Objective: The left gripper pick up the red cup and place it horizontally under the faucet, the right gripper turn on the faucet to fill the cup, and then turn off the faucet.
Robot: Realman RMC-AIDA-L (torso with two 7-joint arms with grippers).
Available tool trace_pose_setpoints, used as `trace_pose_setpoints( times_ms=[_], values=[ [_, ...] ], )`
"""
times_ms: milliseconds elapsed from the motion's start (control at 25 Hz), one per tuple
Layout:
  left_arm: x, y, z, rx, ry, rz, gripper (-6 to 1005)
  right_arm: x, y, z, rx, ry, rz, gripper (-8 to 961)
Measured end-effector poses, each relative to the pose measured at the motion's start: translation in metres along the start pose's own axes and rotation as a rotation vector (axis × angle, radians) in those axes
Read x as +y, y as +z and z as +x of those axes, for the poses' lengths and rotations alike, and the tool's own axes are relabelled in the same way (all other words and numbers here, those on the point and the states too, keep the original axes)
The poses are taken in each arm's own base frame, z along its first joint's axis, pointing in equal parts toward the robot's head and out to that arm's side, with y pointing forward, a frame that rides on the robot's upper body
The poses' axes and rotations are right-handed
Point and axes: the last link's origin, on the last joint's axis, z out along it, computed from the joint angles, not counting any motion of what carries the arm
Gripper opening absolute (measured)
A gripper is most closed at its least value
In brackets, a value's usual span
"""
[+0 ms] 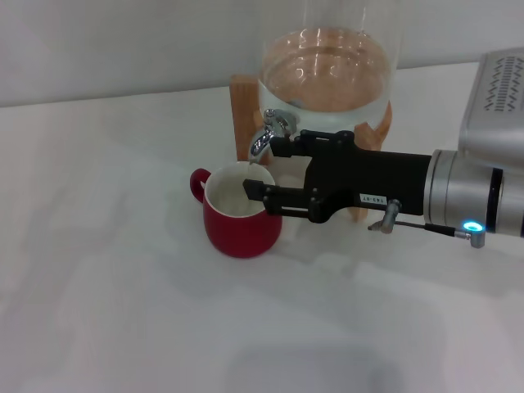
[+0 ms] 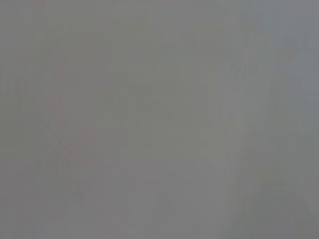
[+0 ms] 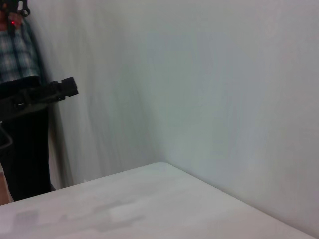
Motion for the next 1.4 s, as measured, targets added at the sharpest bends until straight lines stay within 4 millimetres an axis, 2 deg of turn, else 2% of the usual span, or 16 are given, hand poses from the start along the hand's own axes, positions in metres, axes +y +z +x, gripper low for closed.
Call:
trace_pose_setpoints(
  times_ms=[1400],
  values=[
    [0.003,-0.005,0.002,0.009,-0.011,-0.018,877,-0.014,-0.015,0.002,-0.008,0.017,0.073,720]
  ],
)
